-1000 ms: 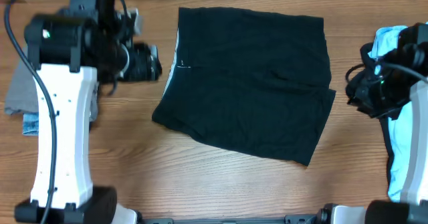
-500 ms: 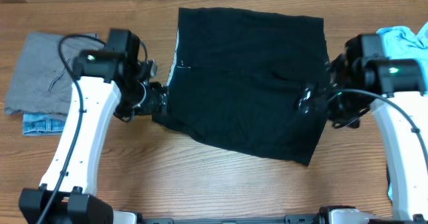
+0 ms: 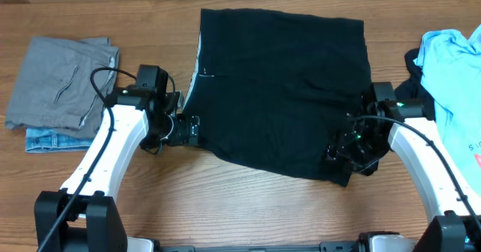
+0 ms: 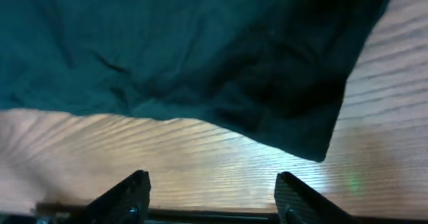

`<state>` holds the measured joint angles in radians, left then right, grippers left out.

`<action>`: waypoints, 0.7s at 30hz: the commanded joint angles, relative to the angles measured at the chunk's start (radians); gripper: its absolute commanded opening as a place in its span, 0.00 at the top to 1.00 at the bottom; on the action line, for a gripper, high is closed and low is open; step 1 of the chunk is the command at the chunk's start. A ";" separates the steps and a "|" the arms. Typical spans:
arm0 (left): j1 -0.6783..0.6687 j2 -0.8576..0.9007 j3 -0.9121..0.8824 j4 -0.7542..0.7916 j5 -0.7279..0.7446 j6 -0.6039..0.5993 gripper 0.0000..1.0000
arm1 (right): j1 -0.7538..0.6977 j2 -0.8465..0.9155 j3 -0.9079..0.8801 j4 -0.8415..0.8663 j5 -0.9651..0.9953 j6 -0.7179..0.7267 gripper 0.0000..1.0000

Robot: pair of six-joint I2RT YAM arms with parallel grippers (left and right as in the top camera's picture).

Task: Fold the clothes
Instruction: 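Lower both grippers and grasp the shorts' bottom left and right edges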

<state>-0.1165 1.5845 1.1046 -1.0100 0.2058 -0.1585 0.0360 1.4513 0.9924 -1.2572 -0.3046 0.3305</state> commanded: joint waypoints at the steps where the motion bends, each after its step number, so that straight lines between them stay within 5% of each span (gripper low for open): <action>1: -0.004 -0.007 -0.010 0.015 0.010 -0.014 0.00 | 0.002 -0.002 -0.028 0.004 0.108 0.182 0.37; 9: -0.004 -0.007 -0.010 0.045 0.032 -0.026 0.00 | 0.002 -0.002 -0.099 0.050 0.172 0.380 0.32; 21: -0.004 -0.007 -0.010 0.047 0.031 -0.032 0.00 | 0.002 -0.002 -0.250 0.180 0.101 0.430 0.26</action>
<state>-0.1165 1.5845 1.1000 -0.9642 0.2176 -0.1814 0.0360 1.4513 0.7753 -1.1152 -0.1761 0.7296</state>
